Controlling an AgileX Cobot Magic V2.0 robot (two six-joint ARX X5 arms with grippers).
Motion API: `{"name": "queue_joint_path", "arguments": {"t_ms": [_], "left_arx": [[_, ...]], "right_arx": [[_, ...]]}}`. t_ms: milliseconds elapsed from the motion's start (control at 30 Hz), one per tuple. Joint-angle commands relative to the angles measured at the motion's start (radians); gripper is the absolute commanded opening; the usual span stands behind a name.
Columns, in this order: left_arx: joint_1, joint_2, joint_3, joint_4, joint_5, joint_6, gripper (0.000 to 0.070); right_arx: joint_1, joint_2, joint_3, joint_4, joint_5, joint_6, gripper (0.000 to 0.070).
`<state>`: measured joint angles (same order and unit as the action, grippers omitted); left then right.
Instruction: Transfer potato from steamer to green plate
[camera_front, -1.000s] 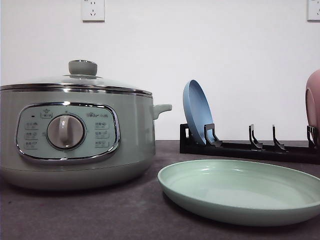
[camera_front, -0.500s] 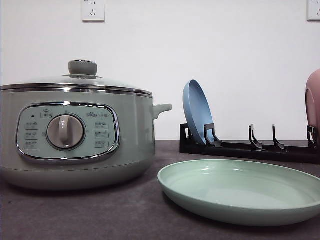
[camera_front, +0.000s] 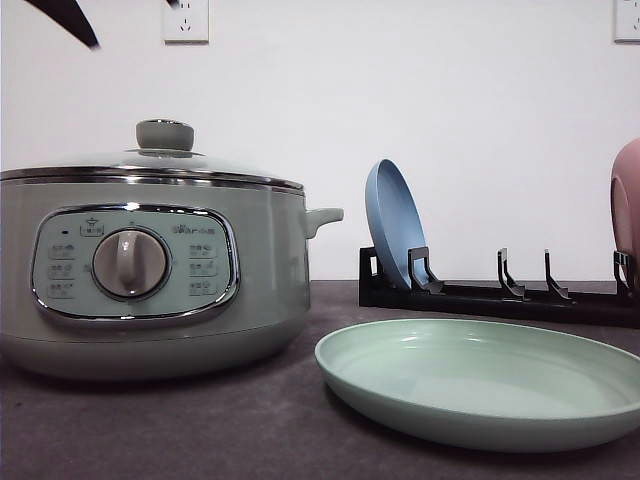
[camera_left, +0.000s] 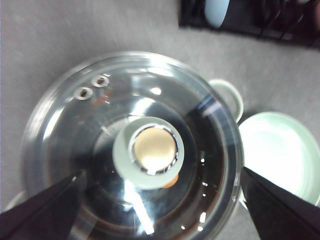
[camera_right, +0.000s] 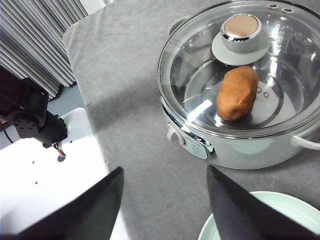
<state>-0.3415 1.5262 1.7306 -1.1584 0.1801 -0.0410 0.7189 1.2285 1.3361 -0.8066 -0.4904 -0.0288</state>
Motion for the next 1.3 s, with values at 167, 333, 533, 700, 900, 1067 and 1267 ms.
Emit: {"name": "queue_joint_path", "arguments": {"t_ms": [167,333,533,700,900,1067,1267], "left_arx": [[-0.037,0.109,0.029,0.003,-0.045,0.027,0.0624],[-0.063,0.156,0.029,0.007,-0.109,0.03,0.0624],[-0.08,0.197,0.029,0.014,-0.114,0.029,0.0623],[-0.095,0.204,0.029,0.024,-0.137,0.029,0.0563],[-0.099,0.204,0.029,0.007,-0.157,0.029,0.0501],[-0.098,0.204,0.029,-0.008,-0.159,0.029,0.0467],[-0.099,0.204,0.029,-0.008,-0.159,0.029,0.0393]], "right_arx": [[0.008,0.013,0.014,-0.002,0.001,-0.006,0.0329],[0.008,0.013,0.014,-0.003,0.001,-0.006,0.0329],[0.008,0.013,0.014,-0.005,0.001,-0.006,0.0329],[0.008,0.013,0.014,-0.01,0.001,-0.006,0.0329],[0.008,0.013,0.014,-0.01,0.001,-0.008,0.0329],[0.008,0.013,0.014,-0.009,0.003,-0.009,0.0329],[0.008,0.013,0.014,-0.01,0.024,-0.009,0.0329]]}}
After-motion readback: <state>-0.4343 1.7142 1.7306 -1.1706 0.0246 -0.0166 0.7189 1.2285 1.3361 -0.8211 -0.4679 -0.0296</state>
